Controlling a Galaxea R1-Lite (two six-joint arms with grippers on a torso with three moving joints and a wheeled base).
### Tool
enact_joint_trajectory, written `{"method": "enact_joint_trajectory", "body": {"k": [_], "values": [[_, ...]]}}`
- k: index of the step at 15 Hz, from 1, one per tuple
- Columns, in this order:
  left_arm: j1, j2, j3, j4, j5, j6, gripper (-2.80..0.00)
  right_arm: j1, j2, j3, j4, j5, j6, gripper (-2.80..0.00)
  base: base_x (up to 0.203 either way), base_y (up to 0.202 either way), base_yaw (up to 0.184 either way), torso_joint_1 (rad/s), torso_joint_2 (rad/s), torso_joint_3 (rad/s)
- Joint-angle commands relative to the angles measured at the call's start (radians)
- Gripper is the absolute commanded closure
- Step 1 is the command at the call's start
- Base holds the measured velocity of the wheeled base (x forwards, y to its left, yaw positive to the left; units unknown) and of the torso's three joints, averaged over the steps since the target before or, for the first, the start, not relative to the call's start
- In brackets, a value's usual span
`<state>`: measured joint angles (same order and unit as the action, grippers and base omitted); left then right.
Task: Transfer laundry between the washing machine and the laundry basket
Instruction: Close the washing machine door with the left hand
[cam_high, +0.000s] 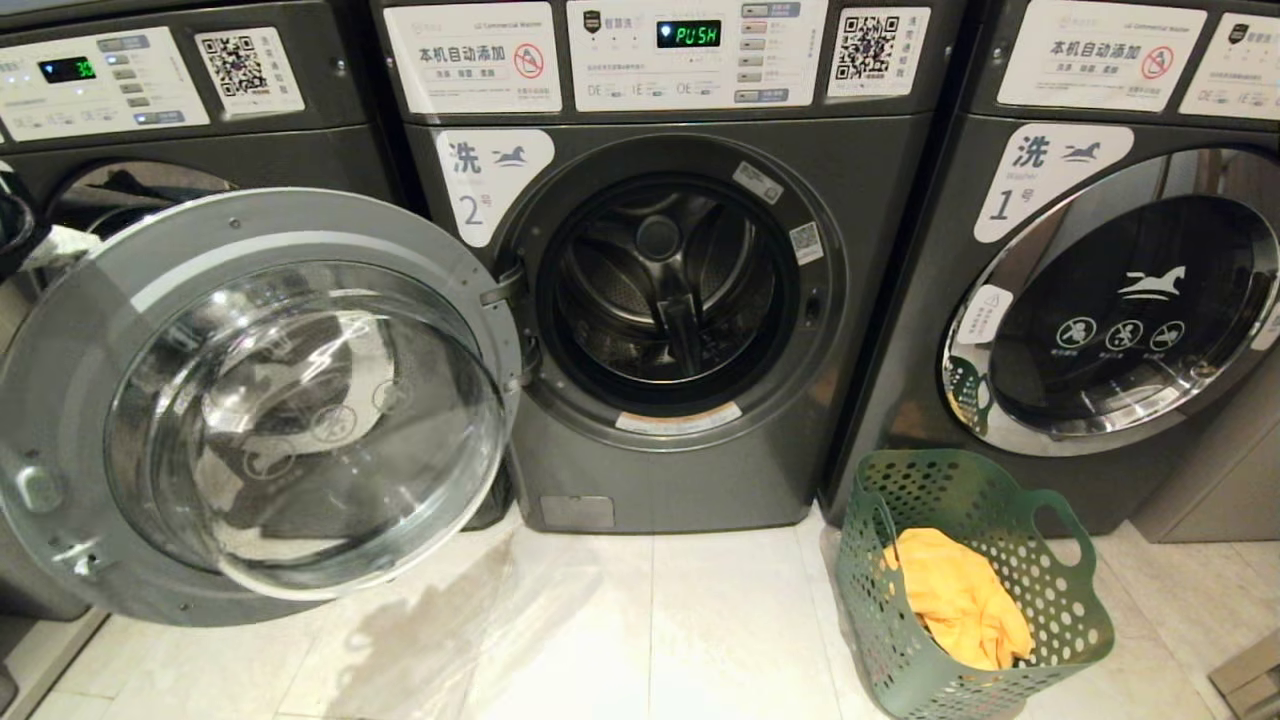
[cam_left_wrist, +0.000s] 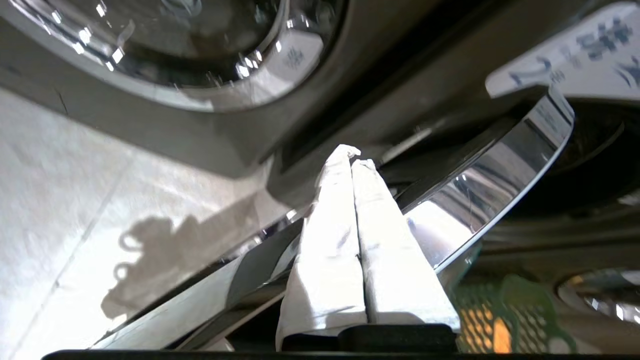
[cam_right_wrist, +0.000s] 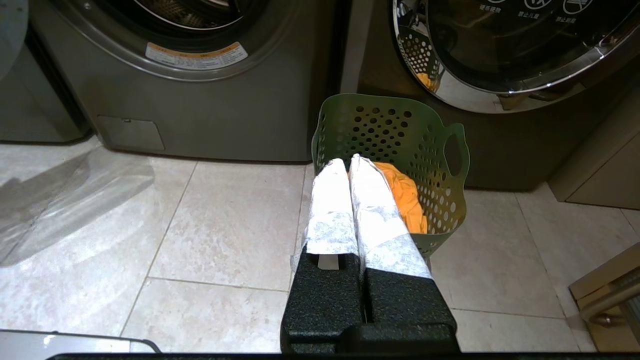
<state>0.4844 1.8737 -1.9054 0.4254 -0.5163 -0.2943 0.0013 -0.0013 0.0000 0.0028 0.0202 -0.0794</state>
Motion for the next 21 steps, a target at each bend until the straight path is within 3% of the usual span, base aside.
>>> {"method": "enact_joint_trajectory", "body": {"k": [1, 8, 12, 17, 21], "values": [[-0.006, -0.064, 0.007, 0.057, -0.008, -0.002, 0.00, 0.000, 0.001, 0.000, 0.000, 0.001, 0.000, 0.00, 0.000, 0.000, 0.000, 0.000, 0.00, 0.000], [-0.088, -0.186, 0.022, 0.298, -0.072, -0.002, 0.00, 0.000, 0.001, 0.000, 0.000, 0.000, 0.000, 0.00, 0.000, 0.000, 0.000, 0.000, 0.00, 0.000], [-0.148, -0.232, 0.070, 0.305, -0.070, 0.000, 0.00, 0.000, 0.001, -0.001, 0.000, 0.000, 0.000, 0.00, 0.000, 0.000, 0.000, 0.000, 0.00, 0.000], [-0.265, -0.310, 0.217, 0.294, -0.061, 0.002, 0.00, 0.000, 0.001, 0.000, 0.000, 0.000, 0.000, 0.00, 0.000, 0.000, 0.000, 0.000, 0.00, 0.000], [-0.344, -0.308, 0.243, 0.290, -0.032, -0.006, 0.00, 0.000, 0.001, 0.000, 0.000, -0.003, 0.000, 0.00, 0.000, 0.000, 0.000, 0.000, 0.00, 0.000]]}}
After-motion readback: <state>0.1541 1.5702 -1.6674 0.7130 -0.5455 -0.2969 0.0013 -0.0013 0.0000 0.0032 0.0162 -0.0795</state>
